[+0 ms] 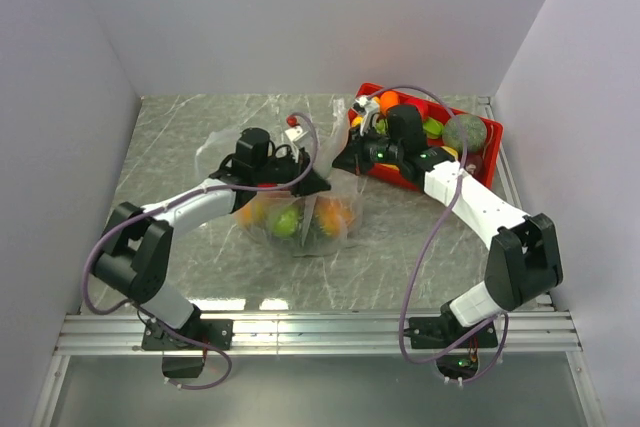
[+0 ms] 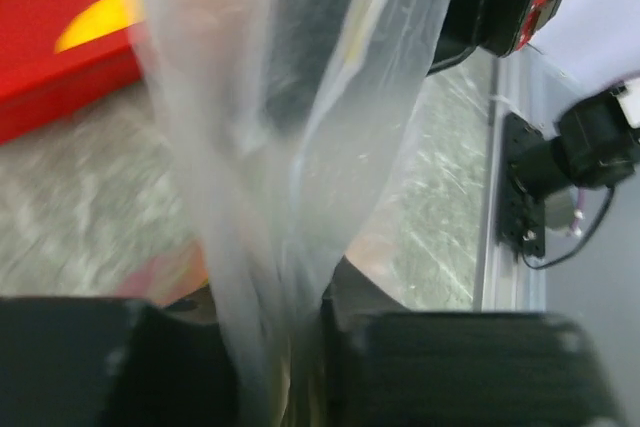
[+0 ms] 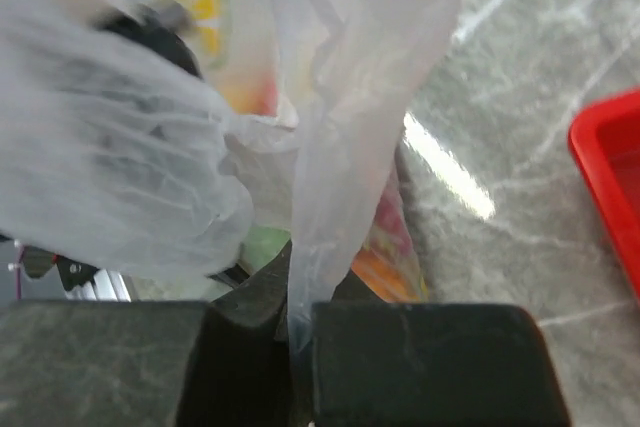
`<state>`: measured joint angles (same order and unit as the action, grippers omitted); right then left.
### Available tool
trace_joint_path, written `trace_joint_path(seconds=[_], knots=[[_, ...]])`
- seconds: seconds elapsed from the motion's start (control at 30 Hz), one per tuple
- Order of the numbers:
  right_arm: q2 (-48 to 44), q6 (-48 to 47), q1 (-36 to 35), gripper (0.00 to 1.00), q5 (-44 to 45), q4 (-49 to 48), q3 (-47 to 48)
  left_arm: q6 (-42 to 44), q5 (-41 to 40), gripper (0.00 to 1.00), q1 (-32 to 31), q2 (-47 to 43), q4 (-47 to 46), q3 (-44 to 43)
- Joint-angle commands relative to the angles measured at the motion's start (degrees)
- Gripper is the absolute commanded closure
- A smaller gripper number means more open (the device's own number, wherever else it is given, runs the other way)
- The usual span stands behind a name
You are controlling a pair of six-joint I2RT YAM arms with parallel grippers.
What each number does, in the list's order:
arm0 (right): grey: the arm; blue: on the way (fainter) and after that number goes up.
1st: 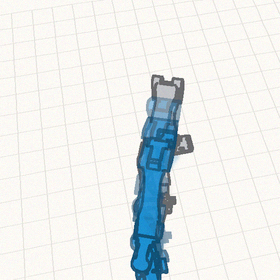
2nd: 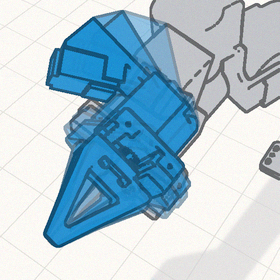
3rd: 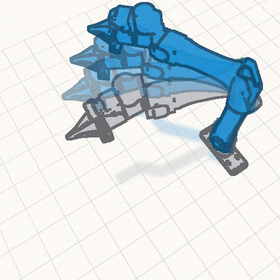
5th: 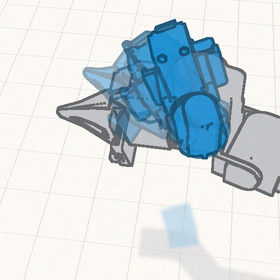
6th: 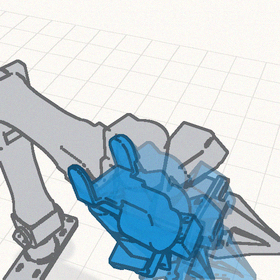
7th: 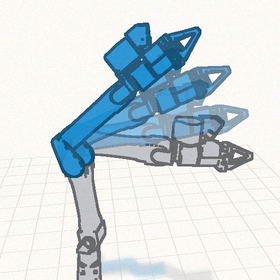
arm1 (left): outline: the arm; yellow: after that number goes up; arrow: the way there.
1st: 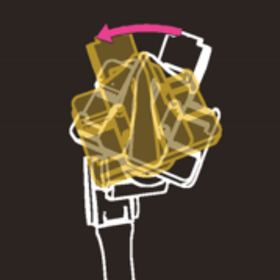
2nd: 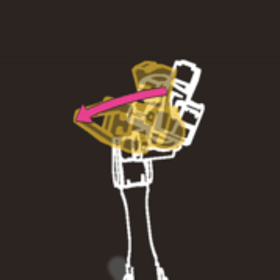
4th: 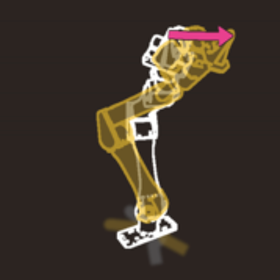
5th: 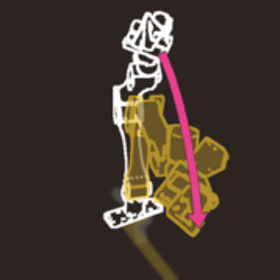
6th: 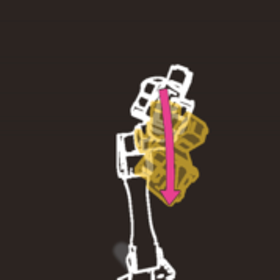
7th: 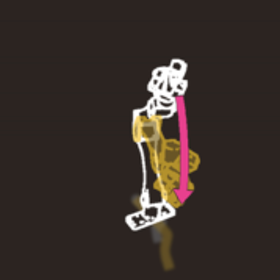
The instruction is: Place the fake fruits into the plastic bag and tie a complex knot
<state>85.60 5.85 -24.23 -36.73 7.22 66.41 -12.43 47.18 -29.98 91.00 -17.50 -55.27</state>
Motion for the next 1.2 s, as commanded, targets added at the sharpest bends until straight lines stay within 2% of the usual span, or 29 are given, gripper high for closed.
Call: trace_joint_path(seconds=[0.0, 0.03, 0.07, 0.13, 0.17, 0.23, 0.33, 0.37, 0.43, 0.5, 0.53, 0.63, 0.77, 0.87, 1.0, 1.03, 1.07, 1.17], knots=[[0.0, 2.77, 2.08, 1.0, 5.87, 2.25, 2.48, 2.65, -5.16, 0.73, 2.55, -7.14, 4.73, 0.16], [0.52, 2.33, 2.43, 1.0, 6.32, 2.96, 3.19, 4.67, -5.6, 0.7, 2.55, -7.94, 6.84, -0.36], [0.79, 2.15, 3.3, 1.0, 5.97, 3.41, 4.07, 8.87, -6.39, 0.62, 2.64, -8.81, 11.3, -0.63], [1.41, 2.06, 3.57, 1.0, 5.44, 4.46, 6.53, 11.8, -7.45, 0.56, 2.64, -8.74, 15.02, -1.16], [1.76, 1.98, 3.49, 1.0, 5.27, 4.64, 7.32, 16.16, -7.97, 0.55, 2.64, -7.6, 17.3, -1.33], [3.24, 3.11, 3.49, 1.0, 5.18, 4.38, 9.26, 17.26, -7.72, 0.58, 2.82, -5.85, 21.0, -1.51], [6.14, 4.34, 3.49, 1.0, 5.62, 4.73, 11.37, 16.3, -6.22, 0.74, 2.73, -3.2, 20.67, 0.14], [6.85, 4.78, 3.57, 1.0, 5.79, 4.38, 11.28, 14.55, -6.57, 0.85, 2.73, -2.59, 19.18, 1.03], [8.87, 5.57, 3.49, 1.0, 5.53, 4.11, 10.58, 12.87, -8.41, 0.96, 2.73, -2.23, 13.82, 3.31], [9.93, 5.67, 3.49, 1.0, 2.91, 4.64, 9.53, 9.18, -8.95, 0.99, 2.64, -1.36, 11.71, 3.58], [10.11, 4.71, 3.57, 1.0, -1.89, 5.16, 9.26, 8.56, -8.25, 0.99, 2.73, -1.09, 10.74, 2.8], [7.32, 4.0, 3.75, 0.89, -6.41, 5.87, 7.86, 5.05, -6.49, 0.99, 2.82, -1.79, 8.37, 1.57], [1.51, 3.73, 3.49, 0.59, -6.6, 2.71, 4.26, 0.57, -4.55, 0.99, 2.73, -2.76, 7.48, -0.19], [-0.61, 5.22, 2.96, 0.52, -6.86, 1.22, 3.2, -0.05, -5.08, 0.99, 2.12, -2.32, 8.44, -1.77], [-0.53, 6.11, 0.24, 0.49, -4.59, 2.96, 4.77, -1.11, -6.31, 0.99, 1.06, -1.62, 8.36, -2.74], [-0.44, 5.85, -0.03, 0.45, -3.97, 3.32, 4.87, -1.72, -6.22, 0.99, 0.97, -1.44, 8.36, -3.09], [-0.61, 5.93, -0.12, 0.36, -3.44, 3.5, 4.78, -3.12, -5.96, 0.99, 0.89, -1.18, 8.01, -3.18], [-1.49, 4.62, -0.2, 0.33, -2.21, 4.46, 3.99, -5.32, -5.17, 0.99, 0.88, -1.61, 5.9, -2.31]])
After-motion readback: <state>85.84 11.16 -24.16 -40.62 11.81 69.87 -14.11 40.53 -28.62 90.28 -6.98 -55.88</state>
